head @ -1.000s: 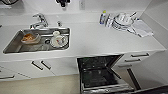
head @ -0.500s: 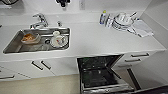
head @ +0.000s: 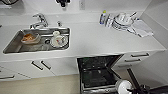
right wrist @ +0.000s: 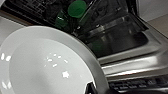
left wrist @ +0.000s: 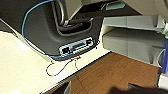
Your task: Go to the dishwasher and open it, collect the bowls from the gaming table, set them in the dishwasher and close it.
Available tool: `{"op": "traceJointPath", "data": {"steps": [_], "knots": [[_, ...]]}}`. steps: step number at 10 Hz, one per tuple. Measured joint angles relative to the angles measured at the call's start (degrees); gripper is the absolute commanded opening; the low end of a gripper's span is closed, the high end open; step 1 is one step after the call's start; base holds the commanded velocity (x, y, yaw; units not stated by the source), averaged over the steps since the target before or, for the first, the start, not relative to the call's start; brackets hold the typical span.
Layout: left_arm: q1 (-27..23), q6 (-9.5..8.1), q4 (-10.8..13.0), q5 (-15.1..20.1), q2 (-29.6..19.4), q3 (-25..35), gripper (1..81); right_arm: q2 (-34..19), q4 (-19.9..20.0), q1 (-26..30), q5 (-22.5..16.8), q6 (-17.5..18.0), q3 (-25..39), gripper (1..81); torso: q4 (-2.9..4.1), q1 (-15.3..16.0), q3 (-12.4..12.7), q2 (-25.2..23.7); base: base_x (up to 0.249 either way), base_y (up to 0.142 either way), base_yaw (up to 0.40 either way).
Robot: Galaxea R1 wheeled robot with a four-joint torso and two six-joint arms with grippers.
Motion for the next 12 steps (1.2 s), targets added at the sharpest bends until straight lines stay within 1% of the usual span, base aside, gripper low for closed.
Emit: {"op": "traceJointPath", "data": {"steps": [2,4,5,7,8,9,10,11,12], "knots": [[1.45,0.44,0.11,-2.07,3.17,-7.28,81.1,4.77,-0.04,4.16,-2.96,1.24,-2.38,1.0,0.00,0.00,0.00,0.00,0.000,0.000,0.000],[2.32,1.07,0.13,-4.19,6.53,-14.23,81.1,8.07,-0.20,7.13,-5.89,2.99,-4.89,1.0,0.00,0.00,0.00,0.00,0.000,0.000,0.000],[3.13,1.21,0.11,-5.79,8.33,-17.09,81.1,9.06,-0.33,8.05,-6.78,3.45,-5.88,1.0,0.00,0.00,0.00,0.00,0.000,0.000,0.000],[4.99,1.24,0.07,-8.61,10.86,-21.53,81.1,11.76,-0.41,9.12,-7.07,3.89,-7.28,1.0,0.00,0.00,0.00,0.00,0.000,0.000,0.000],[5.73,1.24,-0.34,-8.96,12.04,-23.52,81.1,13.73,-0.37,9.34,-7.07,4.85,-8.13,81.1,0.00,0.00,0.00,0.00,0.000,0.000,0.000],[6.19,1.24,-1.66,-9.34,13.67,-25.49,81.1,15.65,-0.48,9.76,-6.97,4.11,-8.96,81.1,0.00,0.00,0.00,0.00,0.000,0.000,0.000],[6.45,1.24,-2.99,-9.98,15.30,-27.54,81.1,16.84,-0.44,10.28,-7.07,4.25,-9.63,81.1,0.00,0.00,0.00,0.00,0.000,0.000,0.000],[6.47,1.24,-4.23,-10.17,16.90,-29.93,81.1,17.08,-0.41,11.19,-7.61,4.41,-9.95,81.1,0.00,0.00,0.00,0.00,0.000,0.000,0.000],[6.47,1.24,-5.16,-10.39,18.41,-32.33,81.1,16.06,-0.41,11.98,-9.03,4.47,-9.74,81.1,0.00,0.00,0.00,0.00,0.000,0.000,0.000]]}}
